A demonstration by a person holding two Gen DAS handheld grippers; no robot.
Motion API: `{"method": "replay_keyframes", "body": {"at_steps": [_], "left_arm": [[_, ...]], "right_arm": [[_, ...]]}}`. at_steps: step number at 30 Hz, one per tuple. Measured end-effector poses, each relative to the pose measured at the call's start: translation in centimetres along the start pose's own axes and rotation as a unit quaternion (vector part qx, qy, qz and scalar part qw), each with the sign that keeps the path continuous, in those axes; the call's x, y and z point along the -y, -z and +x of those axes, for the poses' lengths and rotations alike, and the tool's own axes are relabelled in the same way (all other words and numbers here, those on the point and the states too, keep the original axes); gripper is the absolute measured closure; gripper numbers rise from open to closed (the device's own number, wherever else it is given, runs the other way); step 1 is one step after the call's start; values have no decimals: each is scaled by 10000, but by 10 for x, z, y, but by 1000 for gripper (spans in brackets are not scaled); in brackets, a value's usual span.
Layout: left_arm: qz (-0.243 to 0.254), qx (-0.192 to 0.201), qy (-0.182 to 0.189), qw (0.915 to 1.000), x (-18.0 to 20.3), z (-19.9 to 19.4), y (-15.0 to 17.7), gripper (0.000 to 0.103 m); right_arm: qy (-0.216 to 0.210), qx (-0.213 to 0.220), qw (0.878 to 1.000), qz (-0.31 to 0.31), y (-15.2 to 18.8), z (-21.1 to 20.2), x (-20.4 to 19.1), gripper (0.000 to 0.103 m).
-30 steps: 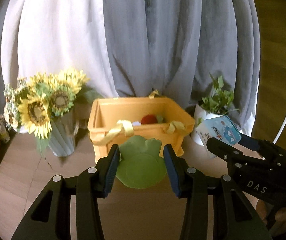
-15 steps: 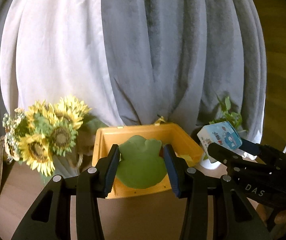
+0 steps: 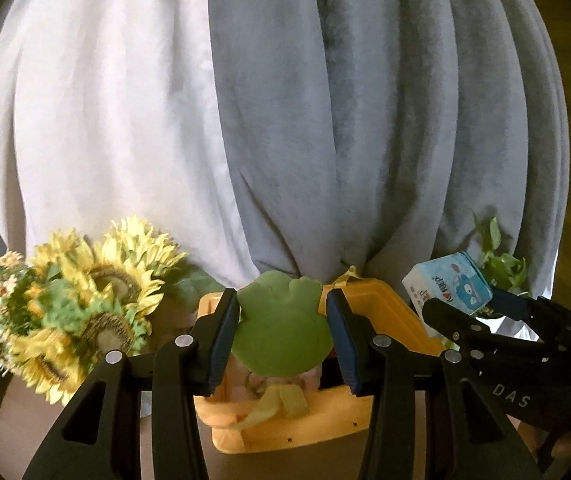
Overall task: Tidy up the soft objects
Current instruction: 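Lift and carry the green sponge and tissue pack over the orange crate, then open both tools to drop the sponge and tissue pack into the crate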
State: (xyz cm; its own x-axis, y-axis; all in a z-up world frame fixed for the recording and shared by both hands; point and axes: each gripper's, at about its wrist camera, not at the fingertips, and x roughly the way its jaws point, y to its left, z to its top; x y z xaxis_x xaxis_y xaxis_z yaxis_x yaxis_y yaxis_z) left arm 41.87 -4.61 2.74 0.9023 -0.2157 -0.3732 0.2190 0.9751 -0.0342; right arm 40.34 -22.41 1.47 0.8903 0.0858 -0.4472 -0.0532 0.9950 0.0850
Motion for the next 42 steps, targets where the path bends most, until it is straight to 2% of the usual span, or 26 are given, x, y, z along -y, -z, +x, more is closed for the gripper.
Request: {"method": "replay_keyframes", "body": {"at_steps": [7, 17, 28, 32, 35, 40, 42], "left_arm": [[-13, -294, 136, 9995, -10, 47, -4, 58], [85, -1021, 165, 9946, -19, 116, 8, 58], [41, -1730, 411, 9841, -22, 164, 13, 58], [4, -1861, 496, 9813, -20, 171, 12, 56], [41, -1837, 445, 9820, -19, 167, 11, 48], [95, -1725, 169, 9848, -16, 139, 9, 47], [146, -1607, -40, 9869, -16, 121, 8, 40]], "right_arm": [[5, -374, 9993, -2, -9, 46, 5, 29], [61, -1133, 9935, -57, 1, 113, 12, 29], [-59, -1674, 9858, -149, -3, 154, 13, 29], [-160, -1853, 9825, -42, -4, 165, 17, 29], [-124, -1836, 9829, -18, -4, 162, 21, 27], [-35, -1773, 9841, -5, -2, 149, 24, 27], [41, -1682, 9857, -36, 0, 137, 23, 27]]}}
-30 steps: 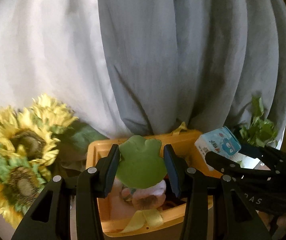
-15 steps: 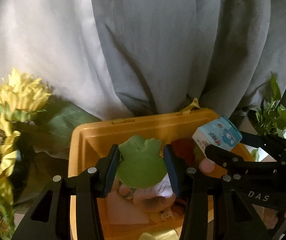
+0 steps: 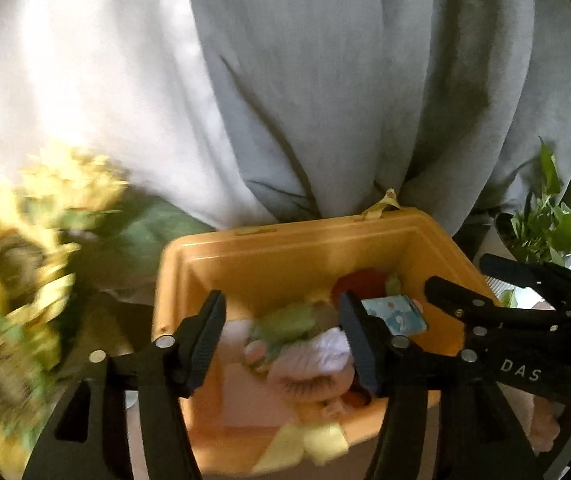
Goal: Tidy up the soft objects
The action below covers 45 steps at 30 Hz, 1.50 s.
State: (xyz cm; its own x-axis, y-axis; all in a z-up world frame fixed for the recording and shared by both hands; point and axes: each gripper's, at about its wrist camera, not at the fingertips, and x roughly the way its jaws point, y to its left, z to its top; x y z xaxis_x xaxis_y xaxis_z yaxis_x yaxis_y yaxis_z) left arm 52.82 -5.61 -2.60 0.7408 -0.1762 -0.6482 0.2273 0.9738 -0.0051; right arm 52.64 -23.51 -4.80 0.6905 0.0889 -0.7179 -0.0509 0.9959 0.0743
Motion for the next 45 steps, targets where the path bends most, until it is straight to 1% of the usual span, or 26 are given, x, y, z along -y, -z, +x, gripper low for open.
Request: {"method": "replay_keyframes", "body": {"at_steps": [2, 4, 5, 7, 10, 11, 12, 14, 16, 20, 24, 29, 32, 36, 39, 41, 45], "left_arm": [[8, 136, -145, 9998, -1, -17, 6, 36], [63, 291, -411, 9987, 0, -41, 15, 32], [65, 342, -461, 9983, 0, -49, 18, 29], [33, 453, -519, 9976, -1, -72, 28, 20], [28, 604, -578, 9965, -1, -100, 43, 14], [8, 655, -560, 9963, -2, -109, 48, 13], [-8, 711, -574, 9958, -3, -119, 53, 10], [-26, 806, -617, 9948, -4, -135, 60, 9], [11, 958, -661, 9932, -6, -155, 70, 4], [153, 1145, -604, 9915, -6, -189, 90, 1], [117, 1264, -489, 9907, -4, -219, 109, 0], [147, 1371, -389, 9897, 10, -256, 134, 0], [94, 1418, -326, 9893, 20, -280, 149, 0], [83, 1593, -426, 9863, 35, -315, 172, 0], [71, 1638, -410, 9856, 43, -337, 188, 0], [78, 1697, -486, 9843, 51, -353, 201, 0], [44, 1733, -487, 9836, 60, -379, 220, 0]], "right_arm": [[83, 109, 9999, -43, 5, -12, -3, 27], [156, 271, 9995, -90, 13, -31, -6, 27], [187, 347, 9992, -109, 18, -40, -9, 27], [229, 479, 9985, -125, 27, -59, -14, 27], [216, 654, 9976, -84, 42, -88, -22, 27], [219, 696, 9973, -63, 46, -96, -25, 27], [228, 750, 9969, -31, 52, -106, -29, 23], [321, 879, 9956, 42, 63, -124, -36, 17], [451, 1016, 9938, 88, 76, -144, -43, 16], [595, 1157, 9912, 251, 100, -175, -51, 15], [711, 1306, 9879, 448, 125, -208, -55, 15], [836, 1479, 9845, 443, 155, -250, -57, 14], [822, 1544, 9835, 466, 173, -273, -55, 13], [794, 1564, 9835, 452, 195, -299, -51, 12], [772, 1566, 9837, 421, 214, -319, -49, 12], [714, 1565, 9842, 418, 226, -331, -49, 12], [729, 1627, 9834, 342, 249, -357, -51, 12]]}}
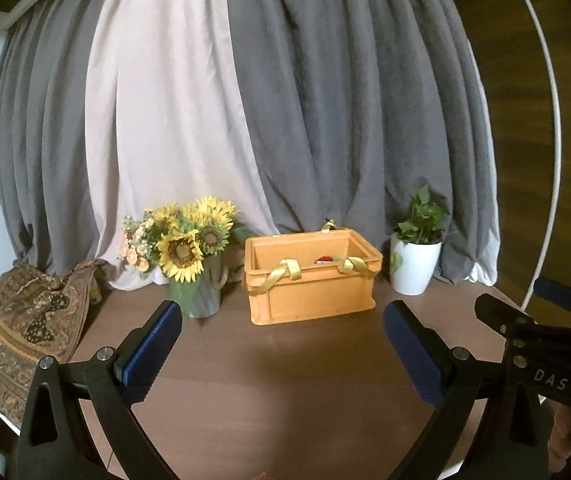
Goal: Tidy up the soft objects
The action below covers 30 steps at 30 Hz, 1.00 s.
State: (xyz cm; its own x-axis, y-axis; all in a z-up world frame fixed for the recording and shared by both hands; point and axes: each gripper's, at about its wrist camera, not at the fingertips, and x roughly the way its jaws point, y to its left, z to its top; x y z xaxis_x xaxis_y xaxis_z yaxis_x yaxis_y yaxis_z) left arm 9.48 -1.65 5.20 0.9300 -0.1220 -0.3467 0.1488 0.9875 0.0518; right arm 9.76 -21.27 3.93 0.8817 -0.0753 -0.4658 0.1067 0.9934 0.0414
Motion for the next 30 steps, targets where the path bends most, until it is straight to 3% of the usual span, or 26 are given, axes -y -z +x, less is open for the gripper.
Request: {"method": "replay_keyframes", "body": {"at_steps": [11, 30], "left_arm": [[27, 51, -7, 10000, 16, -56, 19, 0], [-46, 92, 30, 9999, 25, -99, 33, 0]], "right_arm": [[31, 103, 9999, -68, 27, -62, 11, 12], [-14, 107, 9999, 25, 45, -97, 23, 12]]}}
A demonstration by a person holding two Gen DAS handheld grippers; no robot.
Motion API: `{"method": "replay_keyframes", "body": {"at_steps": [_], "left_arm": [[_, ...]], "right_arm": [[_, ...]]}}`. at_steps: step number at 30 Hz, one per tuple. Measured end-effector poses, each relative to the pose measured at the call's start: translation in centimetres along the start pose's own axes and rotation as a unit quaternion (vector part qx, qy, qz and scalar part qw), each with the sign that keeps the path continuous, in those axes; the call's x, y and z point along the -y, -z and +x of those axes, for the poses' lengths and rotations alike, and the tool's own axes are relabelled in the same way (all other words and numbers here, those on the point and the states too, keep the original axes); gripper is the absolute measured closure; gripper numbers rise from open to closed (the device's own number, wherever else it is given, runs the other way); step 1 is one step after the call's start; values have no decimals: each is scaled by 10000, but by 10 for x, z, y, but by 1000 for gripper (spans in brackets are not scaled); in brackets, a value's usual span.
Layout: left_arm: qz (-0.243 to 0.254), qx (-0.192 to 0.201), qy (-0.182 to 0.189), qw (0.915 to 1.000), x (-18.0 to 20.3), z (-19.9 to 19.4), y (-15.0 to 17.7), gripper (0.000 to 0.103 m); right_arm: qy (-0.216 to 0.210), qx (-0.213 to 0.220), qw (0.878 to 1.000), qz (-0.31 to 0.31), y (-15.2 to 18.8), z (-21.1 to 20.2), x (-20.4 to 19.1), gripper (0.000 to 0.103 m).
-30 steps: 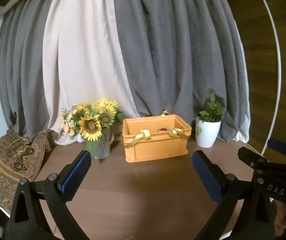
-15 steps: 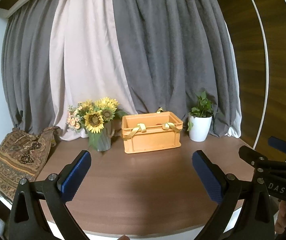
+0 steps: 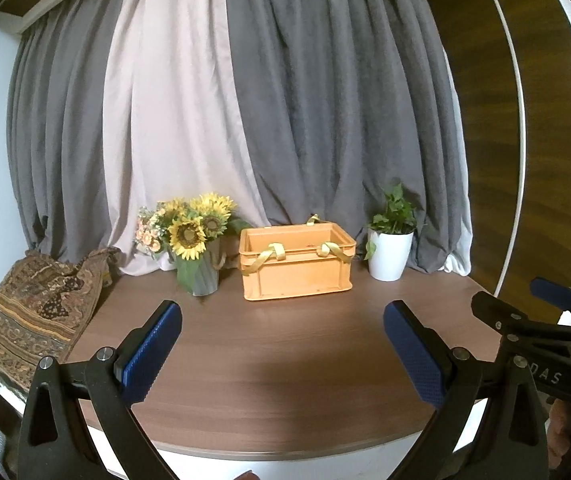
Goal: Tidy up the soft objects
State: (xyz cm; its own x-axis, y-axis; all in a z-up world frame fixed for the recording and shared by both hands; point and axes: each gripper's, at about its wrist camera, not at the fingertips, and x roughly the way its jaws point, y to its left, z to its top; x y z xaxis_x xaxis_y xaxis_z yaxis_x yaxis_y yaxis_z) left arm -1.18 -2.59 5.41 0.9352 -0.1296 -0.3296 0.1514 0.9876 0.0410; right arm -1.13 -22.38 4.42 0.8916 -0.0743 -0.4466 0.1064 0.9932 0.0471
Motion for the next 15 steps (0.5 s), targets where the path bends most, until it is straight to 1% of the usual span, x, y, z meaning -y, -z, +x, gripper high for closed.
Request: {"method": "replay_keyframes", "body": {"at_steps": [4, 15], "left_arm": [[66, 44, -61, 10000, 1, -3, 1, 0], [25, -10, 29, 10000, 1, -4, 1, 0]], "right_arm": [[-24, -12, 10000, 20, 1, -2, 3, 12], [-36, -44, 10000, 45, 4, -5, 1, 12]]}}
